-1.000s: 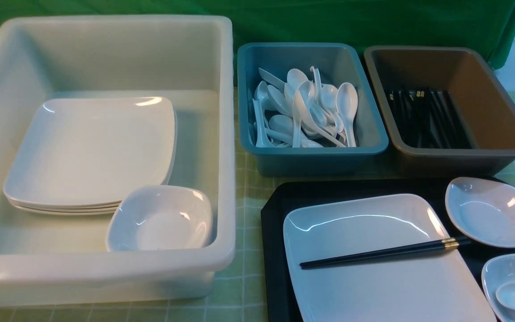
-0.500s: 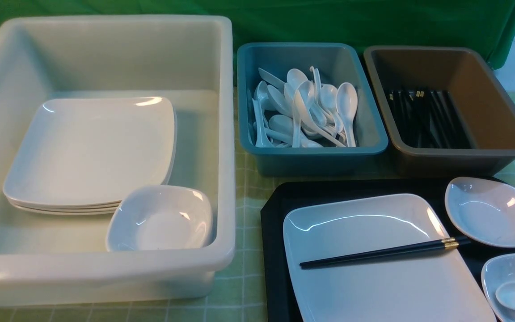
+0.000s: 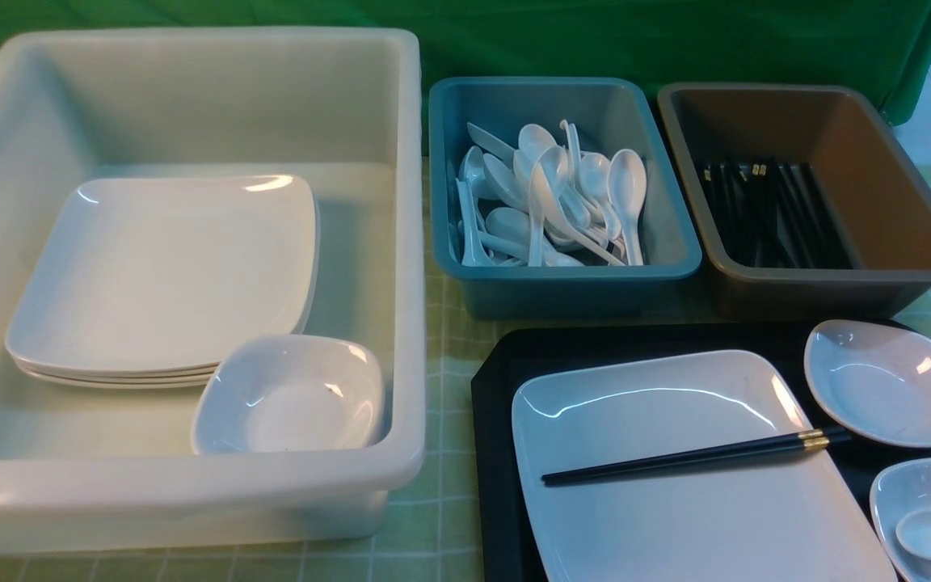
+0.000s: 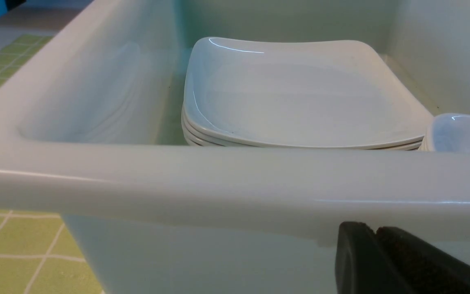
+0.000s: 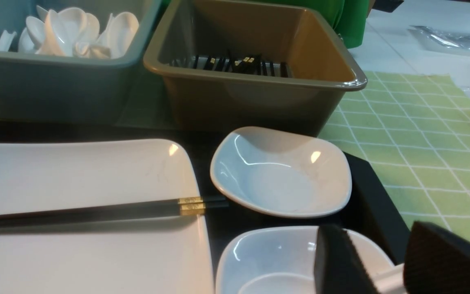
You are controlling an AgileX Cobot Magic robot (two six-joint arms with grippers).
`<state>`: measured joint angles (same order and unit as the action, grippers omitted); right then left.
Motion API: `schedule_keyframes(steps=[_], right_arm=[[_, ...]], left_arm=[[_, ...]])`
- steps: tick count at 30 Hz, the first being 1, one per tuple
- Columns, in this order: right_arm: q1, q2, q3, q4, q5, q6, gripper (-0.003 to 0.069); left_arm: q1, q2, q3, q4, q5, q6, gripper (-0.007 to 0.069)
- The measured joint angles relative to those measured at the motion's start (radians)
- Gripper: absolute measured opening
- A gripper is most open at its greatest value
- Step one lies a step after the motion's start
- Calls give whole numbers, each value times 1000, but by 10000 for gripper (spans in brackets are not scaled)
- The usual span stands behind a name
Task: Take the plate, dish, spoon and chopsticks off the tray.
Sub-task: Use the right arm to grab a soup spoon from the plate
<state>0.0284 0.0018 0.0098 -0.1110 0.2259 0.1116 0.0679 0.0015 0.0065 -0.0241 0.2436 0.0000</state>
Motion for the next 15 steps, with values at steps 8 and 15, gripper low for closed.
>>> schedule_keyframes(steps=[8,15], right_arm=[[0,0,0,0,0,0,243],[0,0,0,167,-94,206,243]], left_arm=[[0,0,0,0,0,0,40],[0,0,0,0,0,0,40]])
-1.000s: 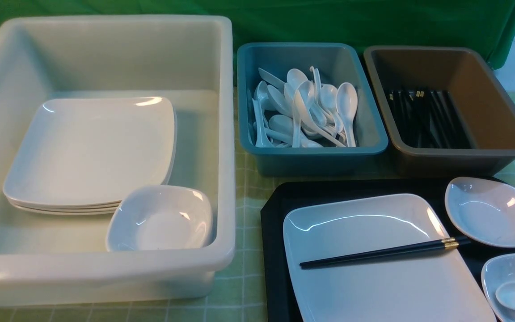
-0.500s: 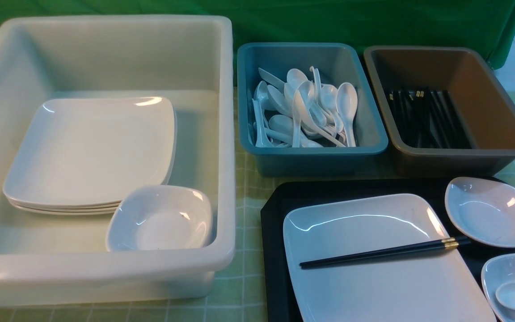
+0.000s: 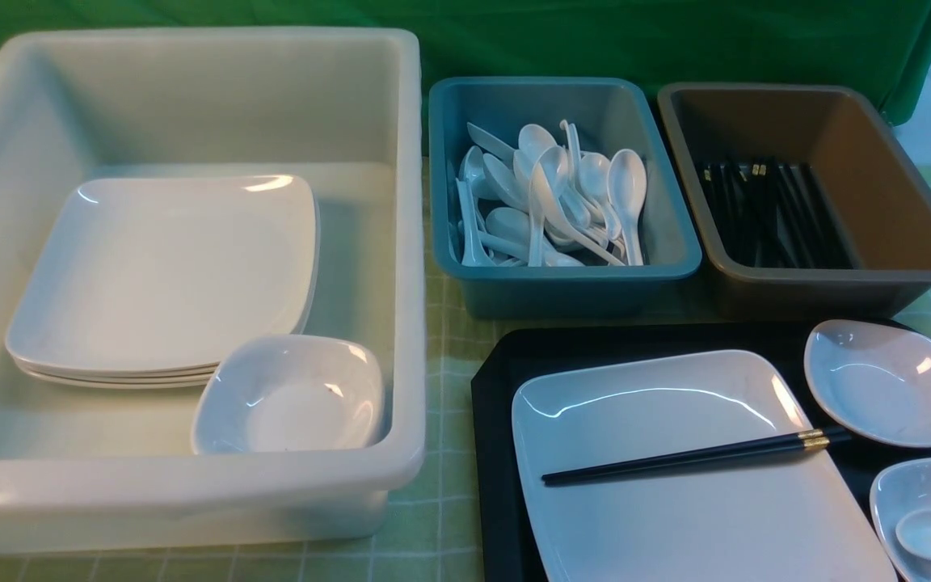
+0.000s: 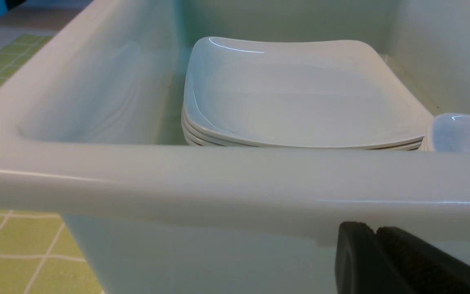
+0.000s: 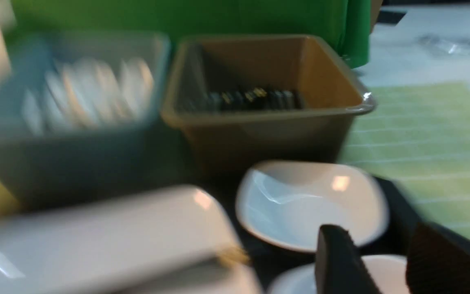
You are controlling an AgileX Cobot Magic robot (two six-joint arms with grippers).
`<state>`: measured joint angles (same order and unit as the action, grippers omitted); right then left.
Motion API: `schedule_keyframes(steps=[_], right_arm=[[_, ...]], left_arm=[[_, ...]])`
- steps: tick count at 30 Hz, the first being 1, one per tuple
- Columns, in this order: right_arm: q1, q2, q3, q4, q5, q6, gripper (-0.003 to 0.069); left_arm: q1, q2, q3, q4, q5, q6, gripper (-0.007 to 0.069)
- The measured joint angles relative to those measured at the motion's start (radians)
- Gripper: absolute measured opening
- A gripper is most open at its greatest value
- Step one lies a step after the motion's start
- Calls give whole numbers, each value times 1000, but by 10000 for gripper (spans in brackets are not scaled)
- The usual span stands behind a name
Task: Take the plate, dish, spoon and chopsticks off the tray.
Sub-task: Use the right arm to grab a soup spoon from the plate
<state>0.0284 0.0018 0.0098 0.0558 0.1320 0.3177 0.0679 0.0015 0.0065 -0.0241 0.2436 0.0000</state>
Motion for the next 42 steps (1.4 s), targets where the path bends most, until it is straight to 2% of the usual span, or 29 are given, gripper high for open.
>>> schedule_keyframes(steps=[1,4,7,12,15,16,17,19,22,23,25,28,30,31,32,38,42], right_arm=[[0,0,0,41,-5,58,243],[0,0,0,162,-12,344,243],[0,0,0,184,-15,435,243],[0,0,-1,191,-33,463,221],[0,4,-63,186,-32,403,110],[0,6,-63,186,-32,396,100],[0,32,-131,168,-21,353,50],[0,88,-202,131,21,321,30],[0,289,-389,-31,196,299,12],[0,402,-463,-115,303,304,13],[0,475,-501,-160,365,322,20],[0,691,-566,-240,491,404,92],[0,822,-586,-259,507,446,176],[0,909,-601,-264,508,474,244],[0,932,-606,-265,508,482,264],[0,1197,-708,-291,524,554,491],[-8,1279,-765,-344,580,657,530]], left_arm=[[0,0,0,0,0,0,40],[0,0,0,0,0,0,40],[0,0,0,0,0,0,40],[0,0,0,0,0,0,40],[0,0,0,0,0,0,40],[0,0,0,0,0,0,40],[0,0,0,0,0,0,40],[0,0,0,0,0,0,40],[0,0,0,0,0,0,40],[0,0,0,0,0,0,40],[0,0,0,0,0,0,40],[0,0,0,0,0,0,40],[0,0,0,0,0,0,40],[0,0,0,0,0,0,40],[0,0,0,0,0,0,40],[0,0,0,0,0,0,40],[0,0,0,0,0,0,40]])
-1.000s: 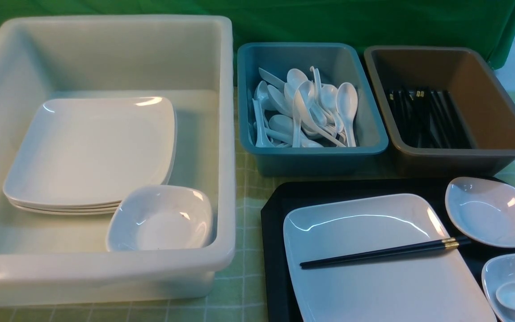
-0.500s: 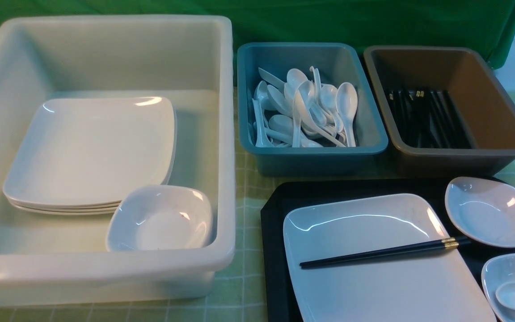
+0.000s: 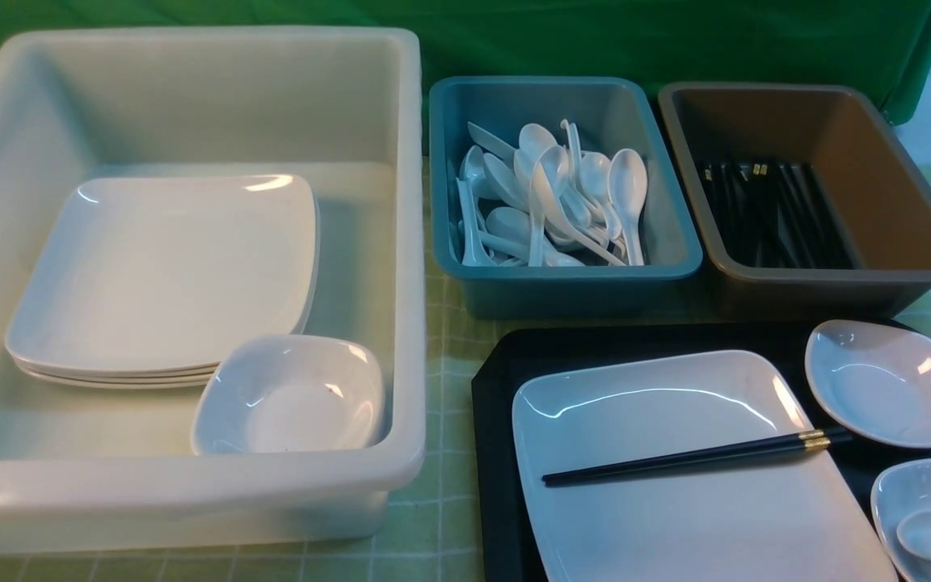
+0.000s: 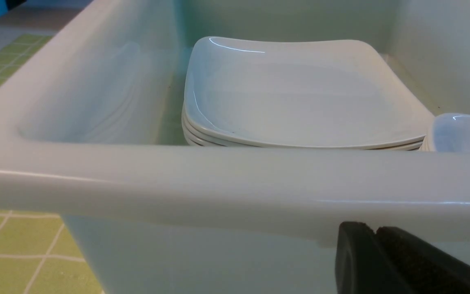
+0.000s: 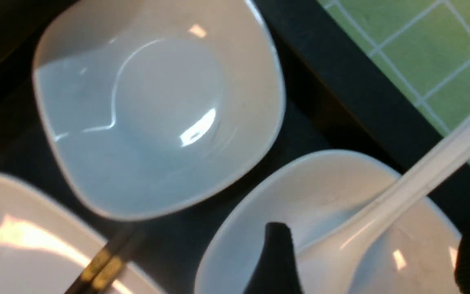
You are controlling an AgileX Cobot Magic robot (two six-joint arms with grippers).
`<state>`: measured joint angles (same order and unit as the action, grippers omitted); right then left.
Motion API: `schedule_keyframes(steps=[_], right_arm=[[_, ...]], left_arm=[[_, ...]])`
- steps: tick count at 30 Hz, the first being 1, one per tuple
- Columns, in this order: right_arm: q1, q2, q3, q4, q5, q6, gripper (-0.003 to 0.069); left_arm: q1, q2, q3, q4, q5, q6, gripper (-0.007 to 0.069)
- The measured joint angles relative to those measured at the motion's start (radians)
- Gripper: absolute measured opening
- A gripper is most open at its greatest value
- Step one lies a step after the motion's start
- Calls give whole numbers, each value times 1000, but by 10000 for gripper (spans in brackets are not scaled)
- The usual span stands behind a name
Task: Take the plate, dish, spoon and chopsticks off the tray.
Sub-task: Use the right arm to grab a soup spoon from the plate
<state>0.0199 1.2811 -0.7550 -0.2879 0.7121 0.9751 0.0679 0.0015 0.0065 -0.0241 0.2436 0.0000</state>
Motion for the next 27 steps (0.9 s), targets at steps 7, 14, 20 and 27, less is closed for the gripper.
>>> schedule_keyframes(steps=[7,14,20,27], right_arm=[[-86,81,-17,-20,32,98,537],[-144,120,-17,-27,0,150,537],[-164,170,-17,-48,-42,211,537],[-164,239,-18,-79,-116,245,537]], left_arm=[[0,0,0,0,0,0,40],[0,0,0,0,0,0,40],[0,0,0,0,0,0,40],[0,0,0,0,0,0,40]])
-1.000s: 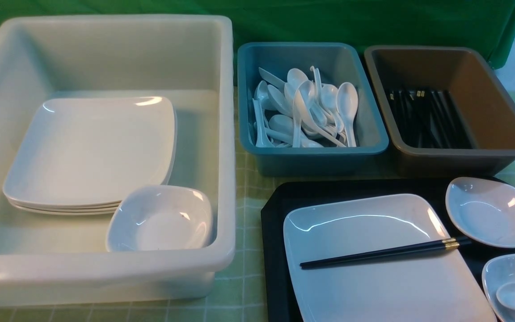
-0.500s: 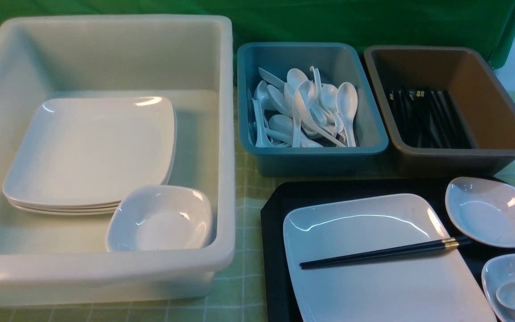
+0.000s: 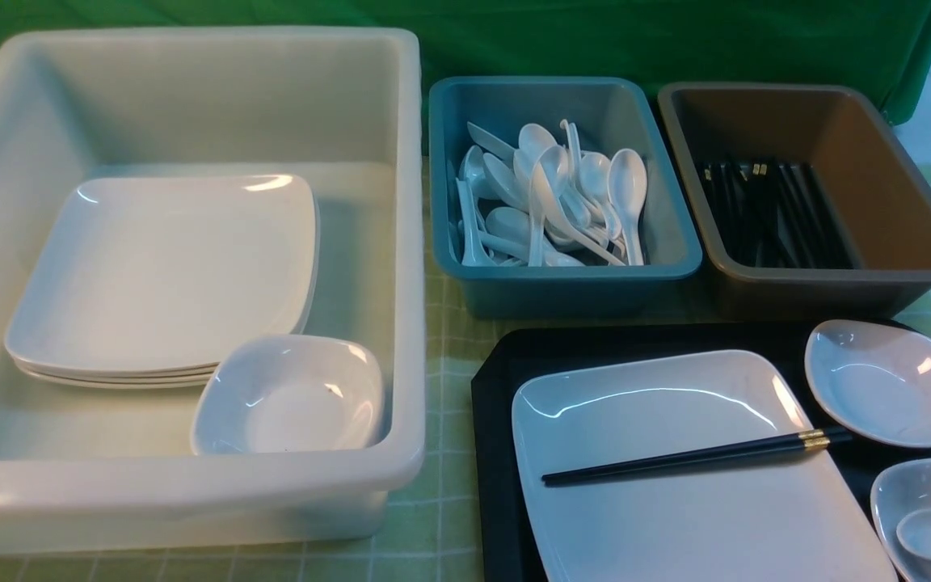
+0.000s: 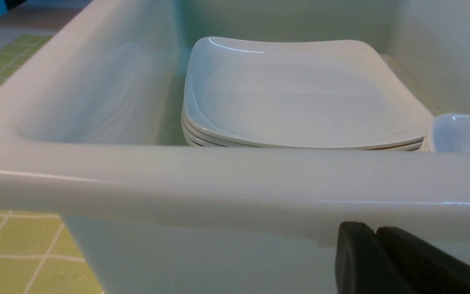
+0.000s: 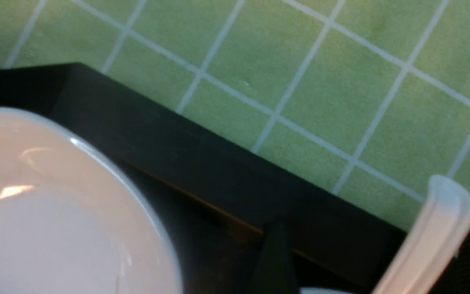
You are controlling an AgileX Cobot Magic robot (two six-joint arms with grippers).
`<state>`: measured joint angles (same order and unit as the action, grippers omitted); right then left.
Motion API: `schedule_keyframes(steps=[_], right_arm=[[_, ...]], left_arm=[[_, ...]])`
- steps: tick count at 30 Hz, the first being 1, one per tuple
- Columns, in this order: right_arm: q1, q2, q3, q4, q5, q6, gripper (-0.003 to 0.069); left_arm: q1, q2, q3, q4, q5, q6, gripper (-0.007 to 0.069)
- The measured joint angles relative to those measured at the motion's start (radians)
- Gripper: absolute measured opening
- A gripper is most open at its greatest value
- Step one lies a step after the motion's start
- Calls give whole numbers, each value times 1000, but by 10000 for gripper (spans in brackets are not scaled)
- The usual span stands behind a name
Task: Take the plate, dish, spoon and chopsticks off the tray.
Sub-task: Use the right arm to grab a soup spoon from the plate
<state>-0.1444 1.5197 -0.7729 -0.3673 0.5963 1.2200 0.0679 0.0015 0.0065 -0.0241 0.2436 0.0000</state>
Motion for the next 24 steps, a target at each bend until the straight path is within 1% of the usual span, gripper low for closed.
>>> schedule_keyframes(steps=[3,6,9,10,11,12,13,14,15,16,21,24], right_arm=[[0,39,0,-21,-8,11,531],[-1,54,-3,-39,-28,12,508],[-1,62,-10,-50,-49,12,414],[-1,62,-10,-50,-52,12,397],[-1,63,-10,-52,-58,12,358],[-3,64,-10,-55,-64,8,261],[-3,64,-10,-56,-64,8,261],[-3,62,-10,-58,-65,-9,183],[-4,57,-10,-59,-62,-22,130],[-4,50,-10,-59,-59,-42,104],[-4,-26,-7,-45,-62,-135,108],[-4,-119,-7,-35,-114,-197,108]], left_arm=[[0,0,0,0,0,0,40],[0,0,0,0,0,0,40],[0,0,0,0,0,0,40],[0,0,0,0,0,0,40],[0,-1,0,0,0,0,40],[0,-2,0,0,0,0,40],[0,-2,0,0,0,0,40],[0,-2,0,0,0,0,40],[0,-2,0,0,0,0,40],[0,-2,0,0,0,0,40],[0,-2,0,0,0,0,40],[0,-2,0,0,0,0,40]])
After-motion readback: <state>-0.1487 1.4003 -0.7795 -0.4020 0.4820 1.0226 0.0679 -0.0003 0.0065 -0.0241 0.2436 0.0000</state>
